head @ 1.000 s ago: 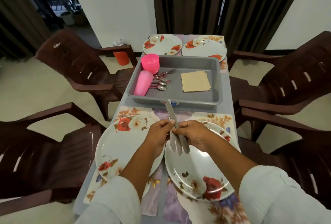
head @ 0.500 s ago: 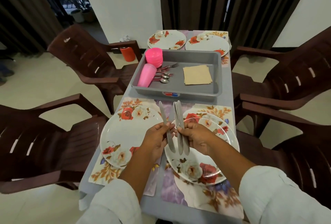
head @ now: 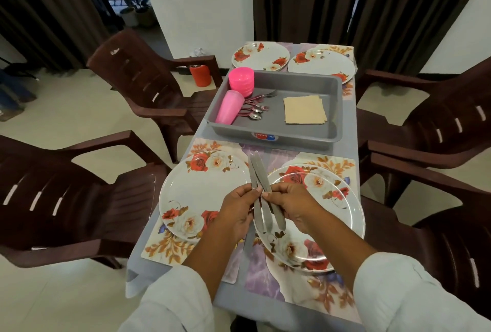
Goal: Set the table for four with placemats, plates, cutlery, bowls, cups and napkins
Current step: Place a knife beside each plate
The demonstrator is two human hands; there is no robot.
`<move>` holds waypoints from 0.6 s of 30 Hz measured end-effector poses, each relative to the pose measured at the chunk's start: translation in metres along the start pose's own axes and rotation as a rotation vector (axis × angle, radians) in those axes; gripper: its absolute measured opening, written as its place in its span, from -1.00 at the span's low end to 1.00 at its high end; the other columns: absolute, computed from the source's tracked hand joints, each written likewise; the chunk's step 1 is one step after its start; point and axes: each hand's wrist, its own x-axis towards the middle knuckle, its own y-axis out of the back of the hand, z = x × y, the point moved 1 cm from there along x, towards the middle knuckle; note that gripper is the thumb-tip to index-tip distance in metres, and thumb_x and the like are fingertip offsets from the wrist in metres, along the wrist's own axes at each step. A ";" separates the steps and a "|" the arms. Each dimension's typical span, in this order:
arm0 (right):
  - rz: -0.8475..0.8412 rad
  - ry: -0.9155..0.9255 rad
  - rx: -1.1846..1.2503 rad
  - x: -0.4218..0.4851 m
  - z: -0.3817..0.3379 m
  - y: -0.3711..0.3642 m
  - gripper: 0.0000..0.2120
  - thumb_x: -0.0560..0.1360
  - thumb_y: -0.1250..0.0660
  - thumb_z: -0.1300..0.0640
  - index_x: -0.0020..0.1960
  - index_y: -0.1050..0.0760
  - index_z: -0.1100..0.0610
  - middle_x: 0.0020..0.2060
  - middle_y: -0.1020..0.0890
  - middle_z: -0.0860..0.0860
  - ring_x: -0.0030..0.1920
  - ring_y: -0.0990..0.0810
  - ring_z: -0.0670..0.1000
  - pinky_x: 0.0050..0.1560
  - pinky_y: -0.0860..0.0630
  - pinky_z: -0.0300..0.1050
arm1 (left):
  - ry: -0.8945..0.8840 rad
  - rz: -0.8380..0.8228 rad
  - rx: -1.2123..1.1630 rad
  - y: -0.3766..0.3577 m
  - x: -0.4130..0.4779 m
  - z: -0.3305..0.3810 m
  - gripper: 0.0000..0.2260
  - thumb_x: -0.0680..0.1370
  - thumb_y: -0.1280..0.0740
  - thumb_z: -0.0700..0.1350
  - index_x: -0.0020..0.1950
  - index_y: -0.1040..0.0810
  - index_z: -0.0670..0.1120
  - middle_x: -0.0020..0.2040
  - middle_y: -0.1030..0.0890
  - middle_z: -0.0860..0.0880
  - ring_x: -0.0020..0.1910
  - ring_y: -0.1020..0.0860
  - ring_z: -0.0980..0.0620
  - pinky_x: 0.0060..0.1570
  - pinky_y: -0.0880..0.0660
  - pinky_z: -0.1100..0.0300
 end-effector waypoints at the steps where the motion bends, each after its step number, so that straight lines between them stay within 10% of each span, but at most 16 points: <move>1: 0.006 0.005 0.005 0.000 0.000 -0.002 -0.82 0.51 -0.48 0.28 0.10 -0.63 0.29 -0.04 -0.73 0.23 0.01 -0.73 0.22 0.09 -0.67 0.07 | -0.001 0.000 -0.002 0.001 -0.001 0.000 -0.86 0.58 -0.40 -0.25 0.12 -0.66 -0.23 0.01 -0.71 -0.24 -0.06 -0.71 -0.13 -0.02 -0.66 0.01; 9: -0.016 -0.044 0.080 -0.001 -0.003 -0.009 -0.87 0.59 -0.38 0.28 0.12 -0.62 0.26 -0.05 -0.74 0.19 -0.10 -0.74 0.09 -0.17 -0.65 -0.11 | 0.018 0.038 -0.087 0.010 0.006 0.004 -0.90 0.55 -0.42 -0.29 0.04 -0.68 -0.25 -0.03 -0.70 -0.27 -0.08 -0.70 -0.15 0.02 -0.65 -0.06; 18: 0.040 -0.113 0.192 0.004 -0.004 -0.005 -0.86 0.60 -0.36 0.31 0.13 -0.62 0.26 -0.08 -0.71 0.14 -0.01 -0.70 0.03 0.01 -0.66 -0.09 | 0.052 0.100 -0.186 0.019 0.010 0.015 -0.87 0.62 -0.32 -0.31 0.14 -0.58 -0.28 -0.06 -0.71 -0.22 -0.05 -0.71 -0.12 -0.02 -0.64 -0.06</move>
